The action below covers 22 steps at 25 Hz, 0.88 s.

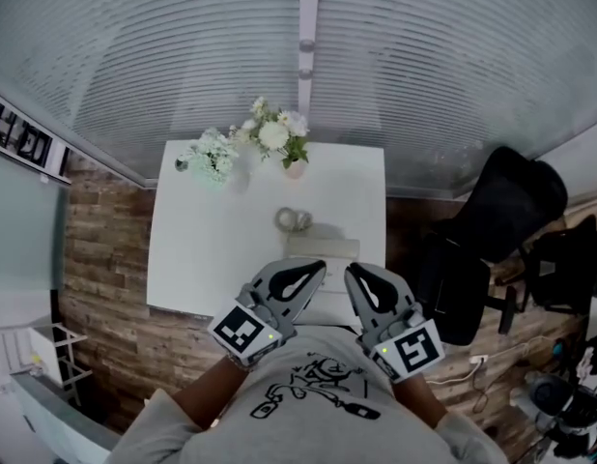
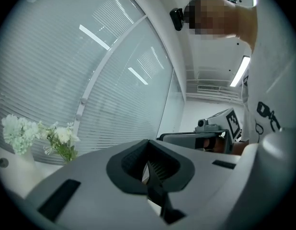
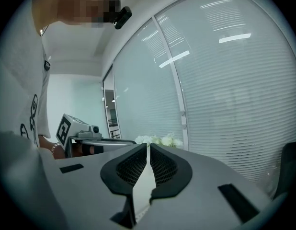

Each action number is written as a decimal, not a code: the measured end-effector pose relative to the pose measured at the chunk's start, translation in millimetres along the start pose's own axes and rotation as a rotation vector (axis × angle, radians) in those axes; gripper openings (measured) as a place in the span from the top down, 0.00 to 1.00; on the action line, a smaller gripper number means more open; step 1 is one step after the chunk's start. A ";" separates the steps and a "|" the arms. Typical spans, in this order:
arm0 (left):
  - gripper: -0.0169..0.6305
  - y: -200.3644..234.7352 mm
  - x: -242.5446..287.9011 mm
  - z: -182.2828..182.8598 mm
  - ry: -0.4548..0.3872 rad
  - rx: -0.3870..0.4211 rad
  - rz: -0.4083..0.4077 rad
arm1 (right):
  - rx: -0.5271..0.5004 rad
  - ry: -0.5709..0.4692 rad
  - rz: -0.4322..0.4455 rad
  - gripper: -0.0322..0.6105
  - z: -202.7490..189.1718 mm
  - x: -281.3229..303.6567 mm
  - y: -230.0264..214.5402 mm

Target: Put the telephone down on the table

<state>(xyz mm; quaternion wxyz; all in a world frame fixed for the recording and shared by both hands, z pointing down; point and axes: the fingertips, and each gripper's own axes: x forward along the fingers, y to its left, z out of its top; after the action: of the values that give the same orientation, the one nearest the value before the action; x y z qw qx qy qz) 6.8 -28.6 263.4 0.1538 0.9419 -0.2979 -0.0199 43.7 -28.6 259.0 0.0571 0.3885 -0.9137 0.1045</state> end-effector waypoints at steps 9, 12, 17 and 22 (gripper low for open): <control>0.97 -21.3 -0.9 16.7 -0.025 0.028 -0.037 | -0.007 -0.052 0.051 0.90 25.9 -4.8 12.3; 0.97 -20.9 0.5 17.5 -0.025 0.018 -0.041 | -0.011 -0.052 0.048 0.90 26.9 -4.9 10.8; 0.97 -22.3 1.0 22.7 -0.030 0.024 -0.046 | -0.006 -0.056 0.046 0.90 29.2 -7.6 9.6; 0.97 -27.0 -1.1 28.6 -0.043 0.030 -0.050 | -0.014 -0.064 0.049 0.90 34.3 -12.2 13.2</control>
<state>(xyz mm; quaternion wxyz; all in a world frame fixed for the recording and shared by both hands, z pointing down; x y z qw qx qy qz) 17.2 -14.9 228.0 0.1326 0.9507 -0.2776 -0.0396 41.9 -19.2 221.5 0.0280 0.3687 -0.9251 0.0868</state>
